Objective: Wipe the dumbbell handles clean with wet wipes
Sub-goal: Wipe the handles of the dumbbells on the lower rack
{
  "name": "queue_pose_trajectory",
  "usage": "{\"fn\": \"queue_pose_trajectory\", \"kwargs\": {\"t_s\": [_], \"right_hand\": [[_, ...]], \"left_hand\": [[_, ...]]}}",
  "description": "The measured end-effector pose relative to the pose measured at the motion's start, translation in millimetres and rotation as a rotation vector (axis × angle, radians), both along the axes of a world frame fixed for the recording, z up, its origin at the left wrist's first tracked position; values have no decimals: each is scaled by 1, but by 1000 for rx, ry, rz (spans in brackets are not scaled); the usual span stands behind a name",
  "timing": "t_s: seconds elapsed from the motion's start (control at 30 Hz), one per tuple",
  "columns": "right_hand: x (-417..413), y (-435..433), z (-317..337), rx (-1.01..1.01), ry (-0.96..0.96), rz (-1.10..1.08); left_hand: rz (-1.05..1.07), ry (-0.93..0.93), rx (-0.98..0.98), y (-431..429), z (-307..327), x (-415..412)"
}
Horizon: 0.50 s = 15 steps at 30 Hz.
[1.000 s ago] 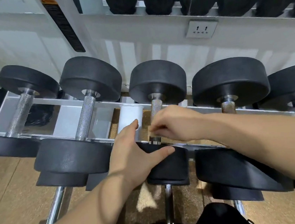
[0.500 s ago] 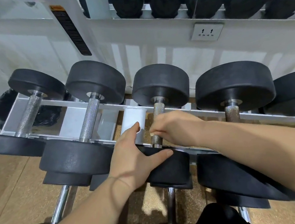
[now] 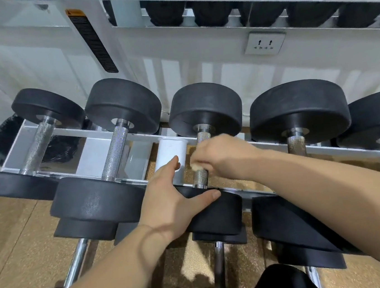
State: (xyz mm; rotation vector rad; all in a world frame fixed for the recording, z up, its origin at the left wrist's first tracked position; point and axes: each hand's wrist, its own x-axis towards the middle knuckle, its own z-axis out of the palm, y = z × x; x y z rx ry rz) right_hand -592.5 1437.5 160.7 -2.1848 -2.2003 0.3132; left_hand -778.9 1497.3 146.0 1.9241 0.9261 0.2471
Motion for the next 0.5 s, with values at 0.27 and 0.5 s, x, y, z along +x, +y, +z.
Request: {"fn": "queue_pose_trajectory", "kwargs": {"t_s": [0.27, 0.5], "right_hand": [[8, -1, -3, 145, 79, -67], [25, 10, -5, 185, -44, -146]], "left_hand": [[-8, 13, 7, 0, 3, -1], [-20, 36, 20, 0, 5, -2]]}}
